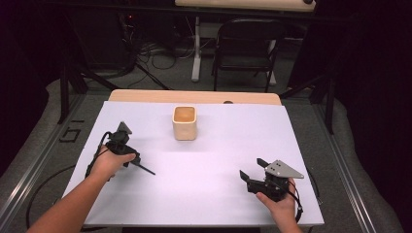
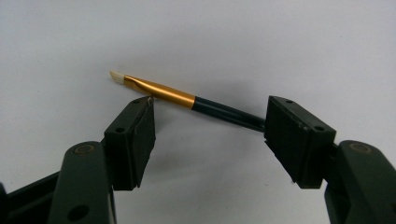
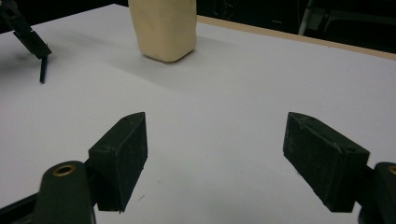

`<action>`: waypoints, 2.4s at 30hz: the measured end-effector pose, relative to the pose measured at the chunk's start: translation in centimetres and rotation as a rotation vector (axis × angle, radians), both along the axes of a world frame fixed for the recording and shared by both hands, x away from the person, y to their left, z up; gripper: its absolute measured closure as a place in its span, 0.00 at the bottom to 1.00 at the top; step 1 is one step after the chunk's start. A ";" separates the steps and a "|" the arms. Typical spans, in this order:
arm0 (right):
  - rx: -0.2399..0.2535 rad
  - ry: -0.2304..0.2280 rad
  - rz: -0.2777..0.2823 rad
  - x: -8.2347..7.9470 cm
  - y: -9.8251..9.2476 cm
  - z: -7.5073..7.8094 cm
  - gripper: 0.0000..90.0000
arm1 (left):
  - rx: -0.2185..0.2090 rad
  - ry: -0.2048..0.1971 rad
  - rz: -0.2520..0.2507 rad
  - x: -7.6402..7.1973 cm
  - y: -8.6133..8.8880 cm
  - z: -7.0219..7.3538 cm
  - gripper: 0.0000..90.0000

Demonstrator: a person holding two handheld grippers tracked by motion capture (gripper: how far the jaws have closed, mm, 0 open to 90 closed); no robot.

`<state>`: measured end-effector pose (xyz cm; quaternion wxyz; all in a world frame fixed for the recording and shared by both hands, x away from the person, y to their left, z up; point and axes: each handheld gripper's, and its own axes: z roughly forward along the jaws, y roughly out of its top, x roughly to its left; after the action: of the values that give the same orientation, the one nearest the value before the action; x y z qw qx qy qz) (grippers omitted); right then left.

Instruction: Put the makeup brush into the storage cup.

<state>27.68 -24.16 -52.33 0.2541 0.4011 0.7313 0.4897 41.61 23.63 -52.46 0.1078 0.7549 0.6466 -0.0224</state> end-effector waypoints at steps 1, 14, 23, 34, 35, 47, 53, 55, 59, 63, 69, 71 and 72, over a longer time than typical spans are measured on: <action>0.000 0.001 -0.001 0.0 0.0 0.0 0.24 | 0.001 0.003 0.000 0.0 0.0 0.0 0.38; 0.000 -0.003 0.002 0.0 0.0 0.0 0.24 | 0.026 0.011 -0.021 0.5 -0.8 0.0 0.47; -0.002 -0.003 0.007 0.0 0.1 0.0 0.24 | 0.077 0.032 -0.023 1.0 -0.8 0.0 0.64; -0.005 0.000 0.010 0.0 0.1 0.0 0.25 | 0.143 0.032 -0.045 1.1 -0.7 0.0 0.92; -0.005 0.001 0.010 0.0 0.1 -0.1 0.25 | 0.142 0.033 -0.044 1.1 -0.7 0.0 0.92; 0.001 -0.005 0.007 0.1 0.1 -0.1 0.25 | 0.147 0.040 -0.047 1.2 -0.7 0.0 0.93; -0.002 0.002 0.011 0.1 0.1 -0.1 0.25 | 0.146 0.037 -0.051 1.2 -0.7 0.1 0.93; -0.004 0.004 0.010 0.1 0.1 -0.1 0.25 | 0.144 0.035 -0.049 1.2 -0.7 0.0 0.93; -0.005 0.003 0.009 0.1 0.1 -0.1 0.25 | 0.129 0.037 -0.056 1.2 -0.6 0.2 0.93; -0.004 0.003 0.010 0.1 0.1 -0.1 0.25 | 0.110 0.014 -0.050 1.2 -0.6 0.6 0.93; -0.006 0.005 0.009 0.1 0.0 -0.1 0.25 | 0.066 -0.026 -0.051 1.0 -0.3 1.7 0.93; -0.005 0.003 0.009 0.1 0.1 -0.1 0.25 | 0.045 -0.050 -0.060 0.9 -0.1 2.2 0.93; -0.007 0.004 0.008 0.1 0.1 -0.1 0.25 | 0.037 -0.060 -0.065 0.8 0.0 2.5 0.93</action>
<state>27.79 -24.10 -52.43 0.2518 0.3982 0.7351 0.4875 42.42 23.59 -49.93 0.1123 0.7777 0.6185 0.0087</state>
